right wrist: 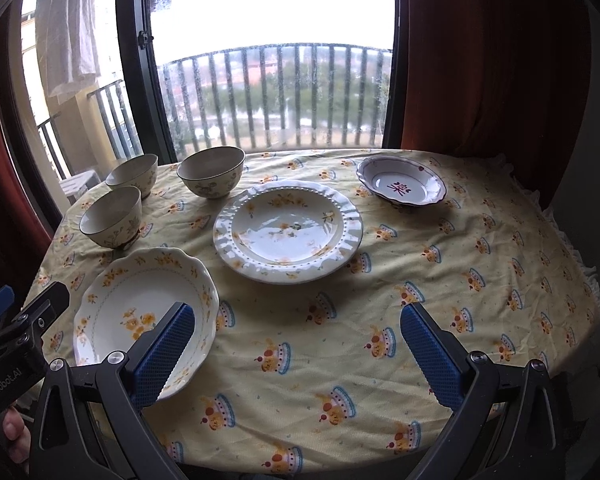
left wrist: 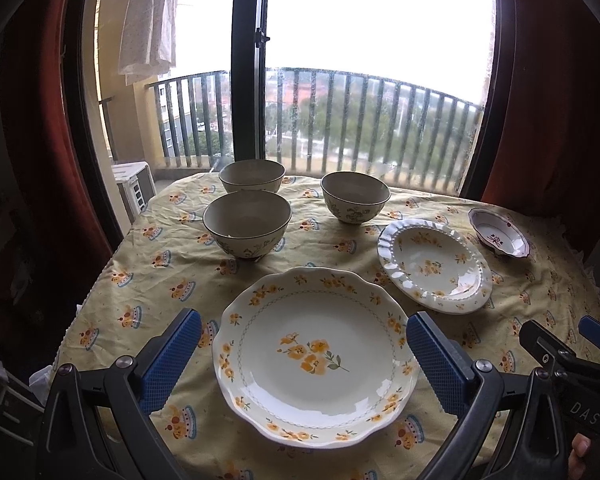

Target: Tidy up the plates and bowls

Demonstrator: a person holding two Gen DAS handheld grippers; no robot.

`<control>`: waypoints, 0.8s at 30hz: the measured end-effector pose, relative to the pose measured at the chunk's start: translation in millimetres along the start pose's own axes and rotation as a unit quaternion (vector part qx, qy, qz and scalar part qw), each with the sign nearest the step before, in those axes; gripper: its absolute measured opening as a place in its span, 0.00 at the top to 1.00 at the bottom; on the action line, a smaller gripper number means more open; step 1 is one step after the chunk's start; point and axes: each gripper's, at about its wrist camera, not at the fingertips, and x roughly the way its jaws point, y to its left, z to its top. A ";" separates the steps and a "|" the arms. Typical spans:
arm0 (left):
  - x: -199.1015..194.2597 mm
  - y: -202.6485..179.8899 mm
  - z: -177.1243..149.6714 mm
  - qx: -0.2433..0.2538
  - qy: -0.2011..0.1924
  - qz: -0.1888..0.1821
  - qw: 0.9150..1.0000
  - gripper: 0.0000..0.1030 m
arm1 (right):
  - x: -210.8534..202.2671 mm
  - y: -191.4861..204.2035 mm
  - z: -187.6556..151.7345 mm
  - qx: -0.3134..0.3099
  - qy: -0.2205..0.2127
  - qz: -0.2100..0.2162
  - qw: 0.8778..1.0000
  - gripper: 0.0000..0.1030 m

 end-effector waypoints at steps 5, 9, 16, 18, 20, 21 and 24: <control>-1.6 -3.8 3.6 0.006 0.004 -0.002 1.000 0.00 | -3.2 2.6 3.2 -0.007 -0.008 0.003 1.000 0.00; -3.0 -5.8 3.4 0.012 0.007 -0.001 1.000 0.00 | -5.5 5.8 6.4 -0.012 -0.007 0.001 1.000 0.00; -4.1 -4.6 4.7 0.008 0.017 -0.005 1.000 0.00 | -8.6 9.9 11.4 -0.012 -0.013 0.007 1.000 0.00; -3.5 -4.4 5.4 0.008 0.018 -0.004 1.000 0.00 | -8.4 10.8 11.9 -0.010 -0.014 0.008 1.000 0.00; -3.6 -4.2 5.7 0.005 0.019 -0.005 1.000 0.00 | -8.7 11.6 13.0 -0.009 -0.017 0.008 1.000 0.00; -3.7 -4.1 6.3 0.004 0.018 -0.005 1.000 0.00 | -8.9 12.1 13.7 -0.009 -0.019 0.007 1.000 0.00; -4.0 -3.4 9.0 0.002 0.016 -0.005 1.000 0.00 | -9.2 13.8 16.2 -0.013 -0.026 0.003 1.000 0.00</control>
